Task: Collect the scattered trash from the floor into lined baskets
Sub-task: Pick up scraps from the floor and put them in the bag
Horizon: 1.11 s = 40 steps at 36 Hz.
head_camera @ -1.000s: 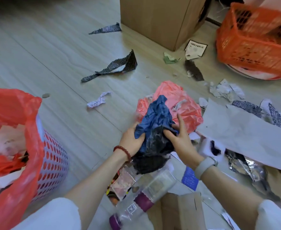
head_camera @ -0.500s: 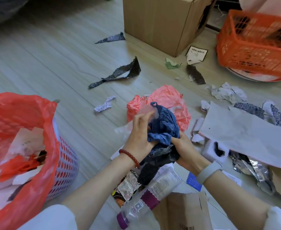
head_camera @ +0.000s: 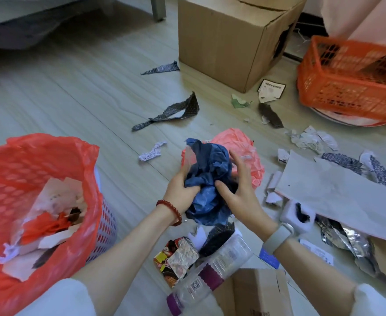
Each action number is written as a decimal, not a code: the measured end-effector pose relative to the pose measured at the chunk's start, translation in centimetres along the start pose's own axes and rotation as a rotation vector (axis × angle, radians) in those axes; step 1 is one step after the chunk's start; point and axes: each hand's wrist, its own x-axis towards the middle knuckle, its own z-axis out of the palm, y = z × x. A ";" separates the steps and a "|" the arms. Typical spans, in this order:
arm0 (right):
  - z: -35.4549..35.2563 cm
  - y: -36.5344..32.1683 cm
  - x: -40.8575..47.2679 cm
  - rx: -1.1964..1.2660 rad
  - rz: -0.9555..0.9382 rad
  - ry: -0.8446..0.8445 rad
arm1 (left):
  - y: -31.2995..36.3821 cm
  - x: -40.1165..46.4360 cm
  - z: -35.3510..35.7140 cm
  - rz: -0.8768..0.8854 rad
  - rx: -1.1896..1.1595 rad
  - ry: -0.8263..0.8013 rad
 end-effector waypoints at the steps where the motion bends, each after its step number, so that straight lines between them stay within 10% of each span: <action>1: 0.0 -0.6 -0.1 -0.026 -0.045 -0.073 | 0.5 0.2 -0.4 -0.007 0.004 0.039; 5: 0.6 -2.7 0.3 -0.135 -0.119 -0.325 | 3.9 0.5 -2.2 -0.111 -0.208 0.036; 13: 2.8 -8.3 3.2 -0.072 -0.259 -0.172 | 11.7 -1.3 -8.0 -0.184 -0.748 -0.613; 21: 9.0 -15.0 5.4 -0.099 -0.319 -0.037 | 13.6 -4.1 -14.8 -0.105 -0.402 -0.319; 27: 14.3 -20.4 5.9 0.157 -0.245 -0.271 | 11.2 -8.3 -25.4 -0.104 -0.030 0.307; 32: 20.6 -19.1 3.4 -0.519 -0.527 -0.535 | 6.6 -11.7 -32.0 -0.123 0.314 0.787; 40: 31.6 -9.8 1.7 -1.272 -0.623 -0.967 | -2.5 -12.4 -33.7 -0.322 0.723 0.534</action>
